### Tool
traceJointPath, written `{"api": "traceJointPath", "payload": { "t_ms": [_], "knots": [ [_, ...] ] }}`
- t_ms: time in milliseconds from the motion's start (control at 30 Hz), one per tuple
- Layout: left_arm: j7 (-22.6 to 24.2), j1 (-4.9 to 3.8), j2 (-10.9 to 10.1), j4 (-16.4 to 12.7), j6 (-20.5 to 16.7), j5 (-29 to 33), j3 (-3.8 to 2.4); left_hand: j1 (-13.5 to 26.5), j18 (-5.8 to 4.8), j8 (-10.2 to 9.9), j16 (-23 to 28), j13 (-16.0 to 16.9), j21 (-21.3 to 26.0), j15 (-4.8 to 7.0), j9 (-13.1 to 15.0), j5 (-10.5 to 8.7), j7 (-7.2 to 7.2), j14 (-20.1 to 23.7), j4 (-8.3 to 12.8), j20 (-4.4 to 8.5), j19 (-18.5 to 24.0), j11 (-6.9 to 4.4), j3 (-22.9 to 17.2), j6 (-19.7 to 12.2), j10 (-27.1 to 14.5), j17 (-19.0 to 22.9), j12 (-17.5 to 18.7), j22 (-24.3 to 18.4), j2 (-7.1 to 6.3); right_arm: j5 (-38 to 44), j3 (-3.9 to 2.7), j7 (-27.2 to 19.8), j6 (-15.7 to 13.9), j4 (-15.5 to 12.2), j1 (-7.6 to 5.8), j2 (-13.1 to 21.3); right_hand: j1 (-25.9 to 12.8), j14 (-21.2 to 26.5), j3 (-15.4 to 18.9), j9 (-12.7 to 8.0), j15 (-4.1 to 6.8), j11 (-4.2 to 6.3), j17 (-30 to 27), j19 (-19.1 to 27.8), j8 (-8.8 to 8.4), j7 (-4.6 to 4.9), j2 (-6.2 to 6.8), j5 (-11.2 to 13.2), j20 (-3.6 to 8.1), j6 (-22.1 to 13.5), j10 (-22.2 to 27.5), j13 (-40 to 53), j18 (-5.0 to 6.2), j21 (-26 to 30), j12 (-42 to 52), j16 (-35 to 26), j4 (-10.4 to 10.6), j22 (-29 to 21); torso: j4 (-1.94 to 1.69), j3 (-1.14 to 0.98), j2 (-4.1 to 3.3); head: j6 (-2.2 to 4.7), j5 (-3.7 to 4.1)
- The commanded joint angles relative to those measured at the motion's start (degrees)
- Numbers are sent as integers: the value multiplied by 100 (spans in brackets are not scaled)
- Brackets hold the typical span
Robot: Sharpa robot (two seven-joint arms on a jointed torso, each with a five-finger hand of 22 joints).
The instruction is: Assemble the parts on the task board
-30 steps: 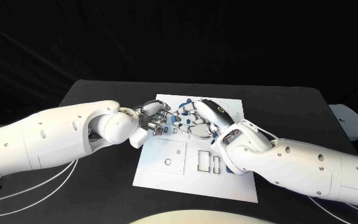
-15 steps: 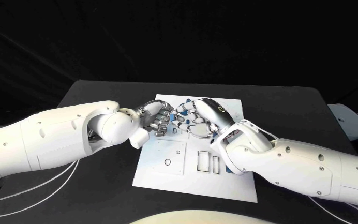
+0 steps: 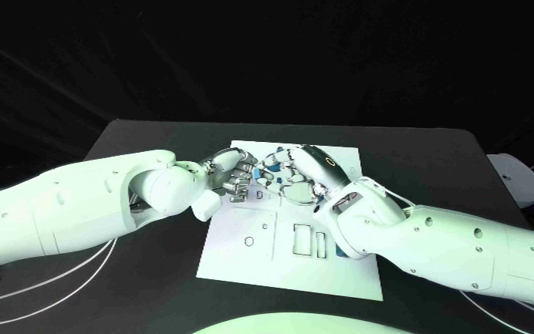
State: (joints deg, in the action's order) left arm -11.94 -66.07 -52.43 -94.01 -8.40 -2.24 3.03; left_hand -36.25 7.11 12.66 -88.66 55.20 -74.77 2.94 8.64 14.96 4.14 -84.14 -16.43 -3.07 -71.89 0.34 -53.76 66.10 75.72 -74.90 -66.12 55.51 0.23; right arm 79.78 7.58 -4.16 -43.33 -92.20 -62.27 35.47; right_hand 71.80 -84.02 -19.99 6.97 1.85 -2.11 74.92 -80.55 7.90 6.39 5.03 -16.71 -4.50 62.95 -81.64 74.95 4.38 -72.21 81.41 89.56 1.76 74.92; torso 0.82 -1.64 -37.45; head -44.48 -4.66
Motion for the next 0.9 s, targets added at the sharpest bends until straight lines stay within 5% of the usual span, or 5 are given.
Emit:
{"api": "traceJointPath", "payload": {
  "t_ms": [33,900],
  "knots": [
    [87,0,2,-8,123,30,-6,1,-47,55,-29,26,-23,51,39,-10,-7,-524,13,43,-22,-45,-40,64,6,-1271,-38,9,41,42,-4,-46,-8,11,6,2,9,-592,41,10,-16,9,1487,-31,38,10,16,-40,-10,37,7,410,-50,-15,-9,32,7,637,-1,-1,-2,0,6],
    [65,0,-11,59,51,-80,-10,8,-49,110,-29,63,-29,77,123,-9,-41,-523,19,65,-26,-75,-64,122,25,-1269,-48,18,53,19,-4,-2,40,42,6,8,6,-593,51,14,-14,11,1489,-31,45,7,15,-35,-9,46,2,415,-50,-12,-6,34,9,637,0,-1,0,5,10]
  ]
}}
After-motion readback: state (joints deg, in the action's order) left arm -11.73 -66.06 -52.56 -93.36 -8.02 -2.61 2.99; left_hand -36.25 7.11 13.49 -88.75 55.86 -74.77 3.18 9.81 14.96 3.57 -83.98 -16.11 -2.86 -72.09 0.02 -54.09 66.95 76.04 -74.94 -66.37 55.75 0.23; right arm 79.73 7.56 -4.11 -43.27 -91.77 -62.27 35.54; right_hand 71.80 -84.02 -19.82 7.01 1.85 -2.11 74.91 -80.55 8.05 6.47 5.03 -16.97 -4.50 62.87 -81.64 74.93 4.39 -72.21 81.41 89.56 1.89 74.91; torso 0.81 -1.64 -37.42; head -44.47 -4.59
